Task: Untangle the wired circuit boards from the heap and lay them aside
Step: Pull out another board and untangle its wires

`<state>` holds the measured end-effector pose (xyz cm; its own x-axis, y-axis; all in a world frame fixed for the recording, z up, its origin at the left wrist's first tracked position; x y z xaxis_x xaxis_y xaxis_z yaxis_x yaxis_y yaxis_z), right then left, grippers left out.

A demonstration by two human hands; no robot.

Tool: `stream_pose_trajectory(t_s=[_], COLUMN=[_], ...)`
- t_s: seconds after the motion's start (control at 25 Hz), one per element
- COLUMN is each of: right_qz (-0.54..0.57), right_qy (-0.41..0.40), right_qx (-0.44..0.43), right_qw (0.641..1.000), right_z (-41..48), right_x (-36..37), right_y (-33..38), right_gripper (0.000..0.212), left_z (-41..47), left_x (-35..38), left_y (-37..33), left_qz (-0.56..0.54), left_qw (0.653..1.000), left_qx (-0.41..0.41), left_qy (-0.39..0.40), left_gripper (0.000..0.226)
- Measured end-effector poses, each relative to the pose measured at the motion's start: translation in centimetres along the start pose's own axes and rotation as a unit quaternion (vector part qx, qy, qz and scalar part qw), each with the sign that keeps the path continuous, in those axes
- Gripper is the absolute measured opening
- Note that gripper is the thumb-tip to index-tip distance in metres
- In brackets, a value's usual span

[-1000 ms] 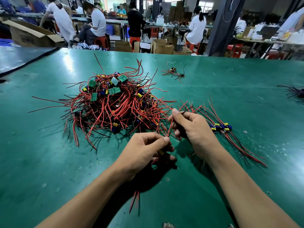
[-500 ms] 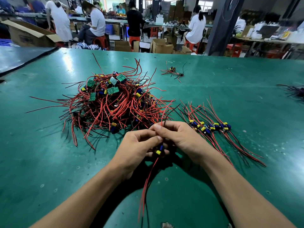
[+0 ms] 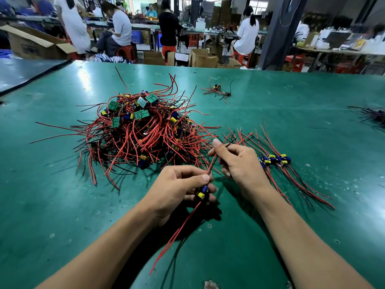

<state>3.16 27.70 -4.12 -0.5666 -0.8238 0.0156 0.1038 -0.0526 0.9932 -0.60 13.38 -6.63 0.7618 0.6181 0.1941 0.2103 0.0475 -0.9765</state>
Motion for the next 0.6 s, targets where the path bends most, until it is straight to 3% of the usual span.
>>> stream_pose_trajectory(t_s=[0.16, 0.32, 0.48, 0.6], right_qz=[0.076, 0.170, 0.185, 0.137], right_qy=[-0.014, 0.041, 0.074, 0.164], right_qx=[0.088, 0.180, 0.183, 0.159], right_qw=[0.993, 0.968, 0.963, 0.964], right_z=[-0.1, -0.6, -0.8, -1.5], right_x=[0.4, 1.6, 2.3, 3.7], right_y=[-1.5, -2.3, -2.3, -2.0], right_gripper=[0.049, 0.046, 0.034, 0.033], left_z=[-0.1, -0.2, 0.1, 0.4], left_x=[0.1, 0.3, -0.1, -0.8], left_y=[0.0, 0.0, -0.1, 0.1], left_qz=[0.010, 0.019, 0.030, -0.008], left_qw=[1.000, 0.999, 0.998, 0.997], left_qx=[0.012, 0.034, 0.050, 0.038], left_qy=[0.003, -0.008, -0.034, -0.062], left_gripper=[0.019, 0.014, 0.014, 0.011])
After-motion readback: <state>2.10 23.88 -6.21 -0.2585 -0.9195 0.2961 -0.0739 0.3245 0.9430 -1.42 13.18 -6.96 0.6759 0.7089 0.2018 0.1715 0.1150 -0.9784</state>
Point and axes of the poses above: each hand's wrist, its own z-axis towards the middle knuckle, its own x-axis out of the palm, y = z × x, the point moved 9 cm from there along z, towards the middle knuckle, and after that the axes turned 2 degrees about z, right-handed, at the moved point
